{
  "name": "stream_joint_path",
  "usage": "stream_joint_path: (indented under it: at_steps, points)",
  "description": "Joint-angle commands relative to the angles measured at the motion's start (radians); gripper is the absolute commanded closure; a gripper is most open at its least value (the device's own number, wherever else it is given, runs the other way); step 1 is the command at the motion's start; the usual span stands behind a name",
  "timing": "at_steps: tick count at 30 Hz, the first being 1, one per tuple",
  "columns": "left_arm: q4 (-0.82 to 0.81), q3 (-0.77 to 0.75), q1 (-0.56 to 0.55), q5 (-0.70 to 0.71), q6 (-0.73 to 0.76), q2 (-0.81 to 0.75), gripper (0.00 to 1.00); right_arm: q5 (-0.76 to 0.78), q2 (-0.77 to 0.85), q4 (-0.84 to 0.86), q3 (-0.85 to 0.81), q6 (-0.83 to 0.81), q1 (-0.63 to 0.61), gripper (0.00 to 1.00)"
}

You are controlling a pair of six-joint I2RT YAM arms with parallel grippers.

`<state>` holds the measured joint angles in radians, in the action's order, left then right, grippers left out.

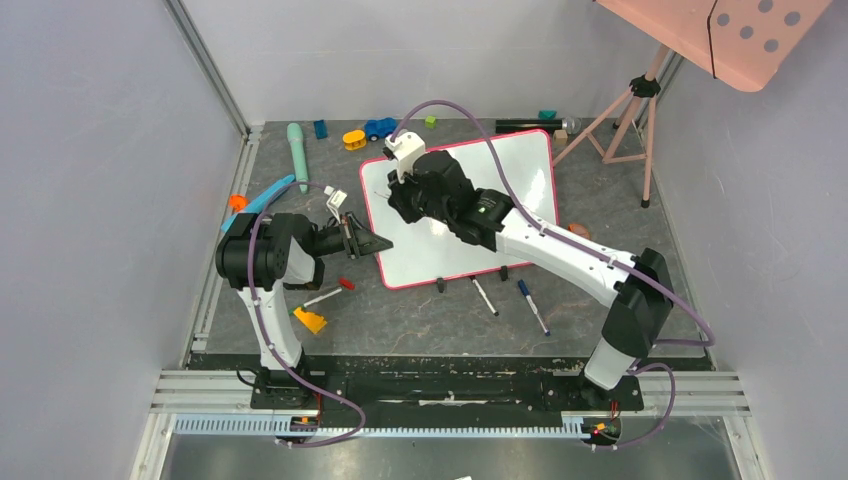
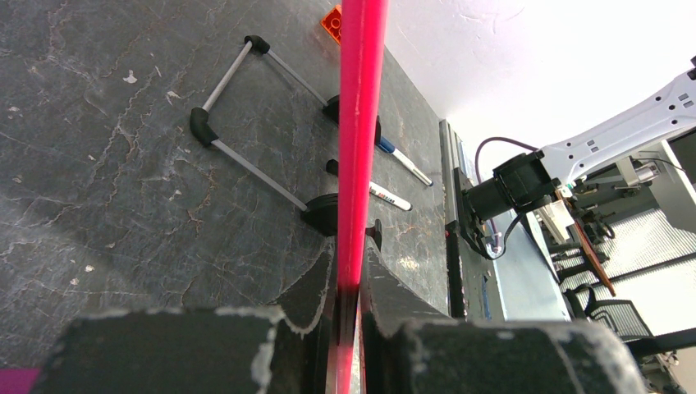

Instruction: Write a sentence on the whiteboard

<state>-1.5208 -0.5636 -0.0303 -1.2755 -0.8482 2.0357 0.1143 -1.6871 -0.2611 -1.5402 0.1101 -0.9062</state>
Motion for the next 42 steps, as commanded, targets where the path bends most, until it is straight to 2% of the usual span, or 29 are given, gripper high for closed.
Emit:
stream_joint_path:
  at_steps: [1,12,30,42]
  points:
    - [-0.036,0.021,-0.021,-0.007,0.057,0.048,0.96,0.021,-0.019,0.032,-0.056,-0.018,-0.003,1.00]
    - [-0.036,0.021,-0.023,-0.011,0.060,0.046,0.97,0.019,-0.021,0.030,-0.064,-0.014,-0.003,1.00]
    - [-0.036,0.019,-0.023,-0.013,0.060,0.050,0.97,0.023,0.079,0.029,0.059,-0.001,-0.004,1.00]
    - [-0.036,0.021,-0.027,-0.018,0.066,0.048,0.96,0.015,0.066,0.031,0.051,0.006,-0.003,1.00]
